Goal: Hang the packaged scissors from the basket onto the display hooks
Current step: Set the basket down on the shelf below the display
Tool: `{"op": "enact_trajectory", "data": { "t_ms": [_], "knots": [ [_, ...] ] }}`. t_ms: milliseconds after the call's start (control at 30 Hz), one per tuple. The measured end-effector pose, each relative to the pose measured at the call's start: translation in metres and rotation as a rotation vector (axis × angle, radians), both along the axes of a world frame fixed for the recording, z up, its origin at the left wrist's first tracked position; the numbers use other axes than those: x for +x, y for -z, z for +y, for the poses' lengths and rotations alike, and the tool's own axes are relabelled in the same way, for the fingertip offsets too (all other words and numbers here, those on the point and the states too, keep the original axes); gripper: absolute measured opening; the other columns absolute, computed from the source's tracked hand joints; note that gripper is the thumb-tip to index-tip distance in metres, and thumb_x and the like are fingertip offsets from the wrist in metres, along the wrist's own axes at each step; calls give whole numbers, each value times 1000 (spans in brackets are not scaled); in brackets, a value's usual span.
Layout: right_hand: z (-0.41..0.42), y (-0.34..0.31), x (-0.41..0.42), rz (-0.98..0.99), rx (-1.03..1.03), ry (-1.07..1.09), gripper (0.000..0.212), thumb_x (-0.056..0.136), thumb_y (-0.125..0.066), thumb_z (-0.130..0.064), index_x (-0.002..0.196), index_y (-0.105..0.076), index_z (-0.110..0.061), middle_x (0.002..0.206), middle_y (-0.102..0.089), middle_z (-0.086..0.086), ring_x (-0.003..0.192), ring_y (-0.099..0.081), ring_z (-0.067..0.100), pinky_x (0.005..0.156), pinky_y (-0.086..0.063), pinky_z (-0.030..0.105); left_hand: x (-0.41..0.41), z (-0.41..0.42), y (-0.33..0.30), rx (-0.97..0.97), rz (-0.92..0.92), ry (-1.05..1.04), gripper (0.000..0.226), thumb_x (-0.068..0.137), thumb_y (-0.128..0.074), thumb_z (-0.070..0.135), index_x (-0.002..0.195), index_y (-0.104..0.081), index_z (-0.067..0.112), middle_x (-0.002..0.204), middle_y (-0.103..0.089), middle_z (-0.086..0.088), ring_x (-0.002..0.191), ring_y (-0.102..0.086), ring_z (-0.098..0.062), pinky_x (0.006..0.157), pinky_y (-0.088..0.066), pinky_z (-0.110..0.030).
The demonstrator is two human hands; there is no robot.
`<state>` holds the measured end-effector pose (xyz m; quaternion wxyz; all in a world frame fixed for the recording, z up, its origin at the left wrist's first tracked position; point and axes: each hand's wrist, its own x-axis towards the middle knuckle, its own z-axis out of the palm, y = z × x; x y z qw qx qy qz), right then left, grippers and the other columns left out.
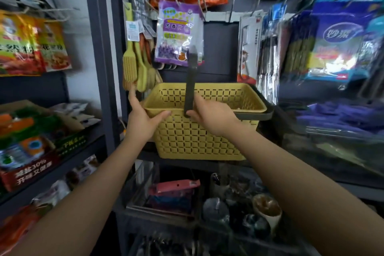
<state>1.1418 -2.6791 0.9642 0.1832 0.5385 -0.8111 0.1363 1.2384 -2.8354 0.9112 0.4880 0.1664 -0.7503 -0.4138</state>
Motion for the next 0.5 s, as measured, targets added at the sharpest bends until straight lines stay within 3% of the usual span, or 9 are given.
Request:
{"op": "enact_trajectory", "data": {
  "t_ms": [33, 100, 167, 267, 300, 367, 433, 500],
  "knots": [
    [-3, 0, 2, 30, 30, -8, 42, 97, -40, -35, 132, -32, -15, 92, -63, 2, 86, -64, 27, 67, -48, 37, 3, -5, 1, -19, -21, -31, 117, 65, -77, 36, 143, 9, 21, 135, -46, -14, 121, -48, -26, 101, -39, -46],
    [-9, -1, 5, 79, 70, -43, 49, 98, -38, -31, 141, -20, -17, 89, -61, 1, 81, -63, 26, 63, -46, 35, 8, -8, -4, -176, -68, -207, 127, 59, -78, 44, 143, 14, 17, 150, -18, -21, 138, -22, -31, 112, -23, -49],
    [-16, -1, 5, 179, 150, -65, 52, 99, -36, -22, 146, -13, -23, 96, -60, 0, 79, -61, 25, 62, -48, 36, 11, -8, -16, -559, -126, -410, 126, 57, -80, 44, 143, 7, 14, 152, 1, -24, 141, -1, -34, 114, -3, -46],
    [-21, 3, 4, 405, 273, -62, 64, 95, -38, -11, 147, -9, -31, 119, -58, 13, 92, -63, 32, 68, -52, 40, 10, -13, -36, -1279, -302, -403, 109, 59, -80, 39, 143, -14, 17, 153, -5, -16, 140, 2, -28, 113, 10, -42],
    [-19, 4, 3, 417, 261, -78, 63, 95, -40, -12, 147, -11, -32, 121, -58, 12, 94, -63, 32, 70, -53, 40, 9, -13, -39, -1395, -389, -346, 97, 62, -78, 37, 140, -26, 13, 152, -17, -16, 140, -6, -28, 115, 5, -46],
    [-10, 3, 1, 272, 209, -147, 51, 97, -41, -22, 144, -26, -32, 120, -61, 7, 94, -61, 25, 74, -51, 36, 7, -14, -38, -1382, -578, -190, 66, 71, -72, 35, 128, -47, 13, 139, -46, -12, 133, -35, -29, 111, -25, -51],
    [5, -3, -3, 0, 244, -239, 33, 97, -42, -27, 130, -51, -26, 107, -65, 1, 85, -56, 15, 78, -44, 29, 10, -13, -26, -1243, -686, -26, 45, 80, -62, 37, 119, -52, 18, 114, -64, -5, 103, -61, -23, 82, -53, -41],
    [20, -18, -8, -212, 315, -247, 24, 97, -41, -28, 104, -63, -23, 95, -64, -5, 82, -54, 10, 81, -40, 29, 13, -14, -12, -1280, -570, -7, 29, 77, -64, 36, 99, -57, 17, 85, -72, -1, 68, -67, -18, 49, -53, -30]
  ]
}}
